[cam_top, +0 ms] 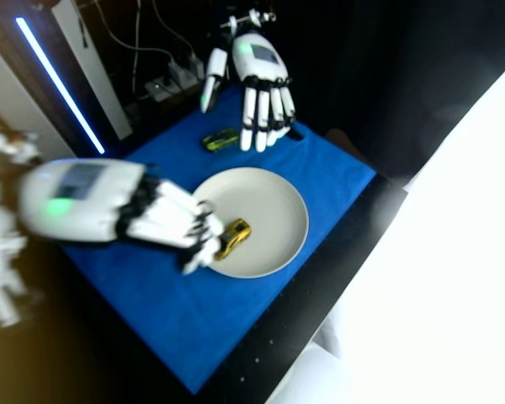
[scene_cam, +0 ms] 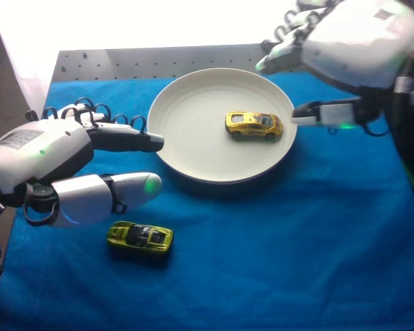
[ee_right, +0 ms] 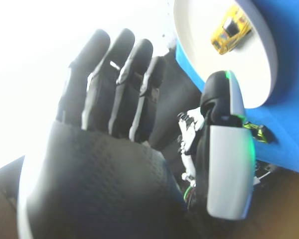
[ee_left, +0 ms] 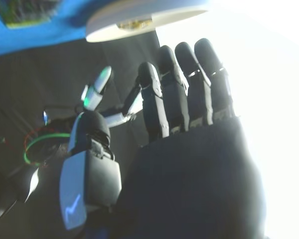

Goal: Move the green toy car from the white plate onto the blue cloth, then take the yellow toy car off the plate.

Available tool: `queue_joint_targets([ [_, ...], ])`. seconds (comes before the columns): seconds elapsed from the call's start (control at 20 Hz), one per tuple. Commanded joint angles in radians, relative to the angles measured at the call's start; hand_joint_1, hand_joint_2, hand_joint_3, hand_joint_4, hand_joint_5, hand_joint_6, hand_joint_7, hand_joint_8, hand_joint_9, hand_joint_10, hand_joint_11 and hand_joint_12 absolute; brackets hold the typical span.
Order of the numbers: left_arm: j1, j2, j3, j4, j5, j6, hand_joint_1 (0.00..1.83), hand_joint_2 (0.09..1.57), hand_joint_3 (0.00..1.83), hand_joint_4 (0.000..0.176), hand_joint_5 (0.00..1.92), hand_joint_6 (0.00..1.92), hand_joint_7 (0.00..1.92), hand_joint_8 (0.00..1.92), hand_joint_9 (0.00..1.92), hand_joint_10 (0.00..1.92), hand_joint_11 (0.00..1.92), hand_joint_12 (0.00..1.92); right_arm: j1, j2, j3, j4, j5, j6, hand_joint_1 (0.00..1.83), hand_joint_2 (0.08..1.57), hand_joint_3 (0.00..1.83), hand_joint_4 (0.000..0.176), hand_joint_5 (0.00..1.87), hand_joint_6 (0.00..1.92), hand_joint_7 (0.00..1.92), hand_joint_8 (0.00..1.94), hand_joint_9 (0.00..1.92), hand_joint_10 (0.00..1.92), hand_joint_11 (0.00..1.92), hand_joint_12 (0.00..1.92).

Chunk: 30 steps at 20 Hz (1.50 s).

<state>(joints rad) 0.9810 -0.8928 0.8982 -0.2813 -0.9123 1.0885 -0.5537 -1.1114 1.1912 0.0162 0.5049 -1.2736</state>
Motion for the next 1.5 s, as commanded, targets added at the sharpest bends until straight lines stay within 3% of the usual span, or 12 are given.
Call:
queue_joint_targets([
  [0.0,-0.006,0.004,-0.002,0.006,-0.136,-0.001,0.15,1.22,0.00,0.110,0.61,0.01,0.59,0.03,0.24,0.81,0.00,1.48,0.027,-0.005,0.015,0.008,0.096,-0.004,0.97,1.02,0.00,0.000,0.78,0.07,0.83,0.12,0.56,0.78,0.29,1.60],
  [0.2,0.001,-0.001,-0.003,-0.006,-0.144,-0.001,0.19,1.22,0.00,0.112,0.65,0.01,0.64,0.03,0.30,0.82,0.00,1.55,0.056,-0.059,0.069,0.024,0.050,-0.004,0.86,0.98,0.00,0.000,0.79,0.03,0.84,0.06,0.64,0.71,0.37,1.57],
  [0.3,0.002,-0.004,-0.003,-0.012,-0.144,0.001,0.22,1.21,0.00,0.134,0.67,0.01,0.64,0.02,0.28,0.87,0.00,1.56,0.065,-0.075,0.088,0.042,0.038,-0.004,0.84,1.00,0.00,0.000,0.77,0.01,0.93,0.14,0.63,1.10,0.51,1.73],
  [0.4,0.003,-0.007,-0.002,-0.014,-0.144,0.001,0.24,1.22,0.00,0.129,0.68,0.01,0.64,0.02,0.28,0.81,0.00,1.54,0.071,-0.091,0.103,0.048,0.025,-0.004,0.85,0.99,0.00,0.000,0.72,0.01,0.73,0.91,0.68,1.43,0.63,1.87],
  [0.5,0.004,-0.010,-0.002,-0.015,-0.144,0.002,0.27,1.22,0.00,0.127,0.69,0.01,0.64,0.02,0.27,0.89,0.00,1.60,0.077,-0.113,0.121,0.048,0.006,-0.004,0.81,0.99,0.00,0.000,0.71,0.00,0.69,0.84,0.66,1.30,0.58,1.83],
  [0.65,0.004,-0.015,-0.001,-0.017,-0.144,0.002,0.30,1.22,0.00,0.107,0.71,0.01,0.65,0.02,0.29,0.85,0.00,1.60,0.077,-0.139,0.142,0.048,-0.019,-0.004,0.85,0.98,0.00,0.000,0.70,0.00,0.66,1.21,0.69,1.55,0.77,1.91],
  [0.7,0.004,-0.017,0.000,-0.018,-0.144,0.002,0.32,1.22,0.00,0.126,0.71,0.01,0.65,0.01,0.29,0.84,0.00,1.59,0.077,-0.146,0.148,0.048,-0.028,-0.004,0.86,0.97,0.00,0.000,0.70,0.00,0.62,1.16,0.62,1.52,0.61,1.92],
  [0.75,0.004,-0.019,0.000,-0.019,-0.145,0.002,0.34,1.22,0.00,0.147,0.72,0.01,0.65,0.01,0.30,0.78,0.00,1.54,0.077,-0.153,0.153,0.048,-0.038,-0.004,0.84,0.96,0.00,0.000,0.72,0.01,0.60,0.76,0.51,1.23,0.36,1.80],
  [0.95,0.004,-0.019,0.000,-0.020,-0.149,0.002,0.38,1.22,0.00,0.114,0.75,0.01,0.68,0.02,0.35,0.78,0.03,1.61,0.077,-0.155,0.153,0.048,-0.043,-0.004,0.87,0.97,0.00,0.000,0.75,0.01,0.65,0.70,0.55,1.25,0.43,1.81],
  [1.05,0.004,-0.018,0.000,-0.020,-0.150,0.002,0.34,1.21,0.00,0.132,0.74,0.00,0.67,0.01,0.34,0.73,0.01,1.57,0.077,-0.156,0.154,0.048,-0.044,-0.004,0.87,0.96,0.00,0.000,0.74,0.00,0.64,0.66,0.55,1.18,0.42,1.77],
  [1.25,0.004,-0.019,0.000,-0.021,-0.151,0.002,0.35,1.21,0.00,0.117,0.74,0.00,0.69,0.01,0.30,0.87,0.00,1.61,0.077,-0.164,0.155,0.048,-0.048,-0.004,0.88,0.95,0.00,0.000,0.74,0.00,0.64,0.55,0.55,1.04,0.38,1.68],
  [1.45,0.005,-0.018,0.000,-0.023,-0.153,0.002,0.36,1.21,0.00,0.130,0.74,0.00,0.68,0.01,0.30,0.80,0.00,1.55,0.076,-0.174,0.155,0.048,-0.052,-0.004,0.88,0.97,0.00,0.000,0.77,0.01,0.75,0.34,0.59,0.93,0.40,1.65],
])
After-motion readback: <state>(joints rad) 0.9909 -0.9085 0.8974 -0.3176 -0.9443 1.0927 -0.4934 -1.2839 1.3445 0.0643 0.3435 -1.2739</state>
